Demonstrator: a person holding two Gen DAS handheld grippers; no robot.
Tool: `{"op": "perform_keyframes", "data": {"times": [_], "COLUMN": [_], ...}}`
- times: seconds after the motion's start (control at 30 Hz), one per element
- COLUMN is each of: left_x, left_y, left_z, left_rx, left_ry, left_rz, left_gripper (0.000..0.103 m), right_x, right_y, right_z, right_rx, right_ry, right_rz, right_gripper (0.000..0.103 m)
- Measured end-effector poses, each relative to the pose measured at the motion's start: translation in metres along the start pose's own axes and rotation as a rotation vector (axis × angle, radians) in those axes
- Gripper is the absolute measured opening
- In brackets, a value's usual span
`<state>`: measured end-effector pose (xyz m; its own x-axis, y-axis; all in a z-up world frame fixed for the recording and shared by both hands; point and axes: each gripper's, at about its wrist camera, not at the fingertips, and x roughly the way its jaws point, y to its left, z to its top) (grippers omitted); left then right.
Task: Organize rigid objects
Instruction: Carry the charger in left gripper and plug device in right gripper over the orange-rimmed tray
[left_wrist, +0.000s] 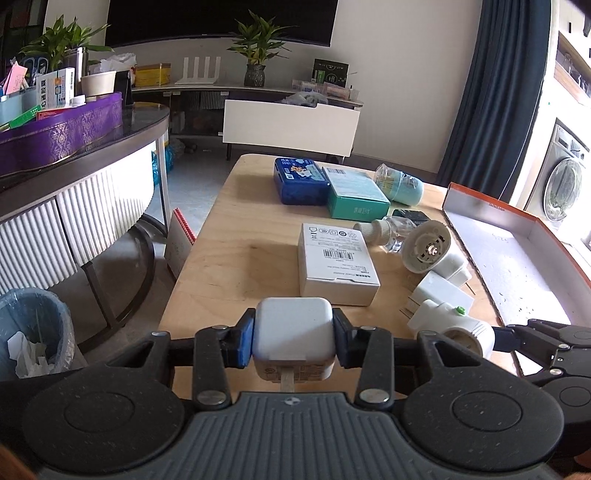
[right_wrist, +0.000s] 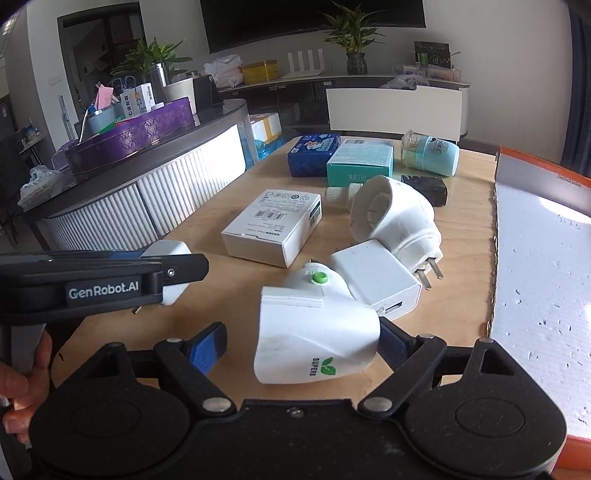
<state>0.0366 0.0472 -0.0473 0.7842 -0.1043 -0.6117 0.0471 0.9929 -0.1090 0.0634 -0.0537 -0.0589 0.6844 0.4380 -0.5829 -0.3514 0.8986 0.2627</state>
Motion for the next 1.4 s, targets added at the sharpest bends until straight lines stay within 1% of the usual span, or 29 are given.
{"op": "perform_keyframes", "data": {"times": [0.03, 0.1, 0.17, 0.3, 0.5, 0.67, 0.77, 0.97, 1.27, 1.4], "left_x": [0.000, -0.003, -0.005, -0.012, -0.024, -0.026, -0.023, -0.014, 0.002, 0.010], "left_y": [-0.001, -0.001, -0.002, -0.003, -0.011, -0.026, -0.042, -0.073, -0.104, -0.122], "left_z": [0.000, 0.000, 0.001, 0.004, 0.014, 0.027, 0.036, 0.052, 0.068, 0.078], "left_rx": [0.001, 0.002, -0.001, -0.011, -0.018, -0.019, 0.023, 0.069, 0.114, 0.150], "left_ry": [-0.001, -0.005, -0.007, -0.015, -0.029, -0.026, -0.020, -0.020, 0.003, -0.003], "left_rz": [-0.003, -0.005, -0.011, -0.018, -0.045, -0.092, -0.117, -0.184, -0.250, -0.270], "left_gripper": [0.042, 0.042, 0.042, 0.042, 0.042, 0.042, 0.042, 0.042, 0.042, 0.042], "right_x": [-0.001, -0.002, -0.006, -0.022, -0.052, -0.073, -0.084, -0.100, -0.116, -0.122], "right_y": [0.000, -0.003, -0.005, -0.004, -0.013, -0.030, -0.047, -0.074, -0.111, -0.127], "right_z": [0.001, 0.003, 0.003, 0.006, 0.019, 0.027, 0.031, 0.038, 0.043, 0.046], "right_rx": [-0.003, 0.012, 0.025, 0.016, 0.037, 0.049, 0.085, 0.135, 0.201, 0.226], "right_ry": [-0.006, 0.001, -0.001, -0.041, -0.100, -0.137, -0.151, -0.182, -0.201, -0.207], "right_rz": [-0.017, 0.004, 0.017, 0.028, 0.011, -0.053, -0.095, -0.171, -0.231, -0.266], "right_gripper": [0.077, 0.073, 0.073, 0.073, 0.073, 0.073, 0.073, 0.073, 0.073, 0.073]}}
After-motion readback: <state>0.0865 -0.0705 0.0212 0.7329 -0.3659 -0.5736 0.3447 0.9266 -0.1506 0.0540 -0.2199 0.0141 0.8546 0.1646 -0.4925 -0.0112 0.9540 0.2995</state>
